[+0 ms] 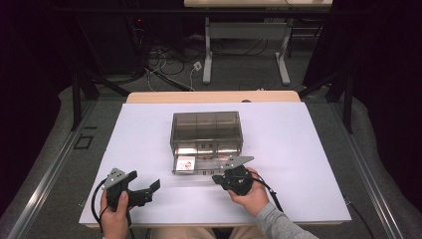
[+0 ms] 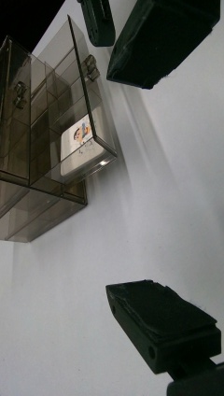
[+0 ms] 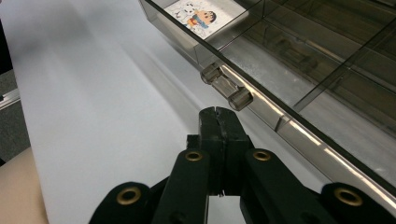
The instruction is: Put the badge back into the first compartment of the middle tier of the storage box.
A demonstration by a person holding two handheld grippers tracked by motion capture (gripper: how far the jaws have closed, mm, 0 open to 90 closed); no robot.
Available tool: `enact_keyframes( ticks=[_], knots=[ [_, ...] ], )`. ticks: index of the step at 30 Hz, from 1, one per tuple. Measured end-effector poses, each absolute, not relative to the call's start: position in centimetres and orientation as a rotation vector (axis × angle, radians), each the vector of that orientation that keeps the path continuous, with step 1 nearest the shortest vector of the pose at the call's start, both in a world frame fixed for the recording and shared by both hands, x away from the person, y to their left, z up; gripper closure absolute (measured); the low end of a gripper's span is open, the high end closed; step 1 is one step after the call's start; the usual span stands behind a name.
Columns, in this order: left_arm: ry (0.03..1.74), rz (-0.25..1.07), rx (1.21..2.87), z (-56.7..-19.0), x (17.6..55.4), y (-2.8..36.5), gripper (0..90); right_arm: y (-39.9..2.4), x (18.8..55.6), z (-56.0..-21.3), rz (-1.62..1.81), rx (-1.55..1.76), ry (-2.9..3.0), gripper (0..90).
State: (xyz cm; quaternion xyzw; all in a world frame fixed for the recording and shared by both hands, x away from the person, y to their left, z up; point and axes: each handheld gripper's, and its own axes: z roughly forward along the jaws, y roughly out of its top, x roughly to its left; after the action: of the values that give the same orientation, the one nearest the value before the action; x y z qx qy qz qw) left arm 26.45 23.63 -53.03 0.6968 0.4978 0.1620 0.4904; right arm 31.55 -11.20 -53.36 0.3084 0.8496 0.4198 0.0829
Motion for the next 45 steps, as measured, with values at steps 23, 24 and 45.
enact_keyframes(
  ticks=[23,24,45],
  knots=[
    [1.208,0.396,1.694,-53.0,26.4,23.8,1.6,-10.1,31.7,-54.4,1.230,0.949,2.553,90.0],
    [1.210,0.396,1.689,-53.0,26.4,23.8,1.5,-10.2,31.7,-54.4,1.216,0.952,2.565,90.0],
    [1.209,0.397,1.689,-53.0,26.4,23.8,1.6,-10.6,32.8,-54.7,1.207,0.995,2.541,90.0]
  ],
)
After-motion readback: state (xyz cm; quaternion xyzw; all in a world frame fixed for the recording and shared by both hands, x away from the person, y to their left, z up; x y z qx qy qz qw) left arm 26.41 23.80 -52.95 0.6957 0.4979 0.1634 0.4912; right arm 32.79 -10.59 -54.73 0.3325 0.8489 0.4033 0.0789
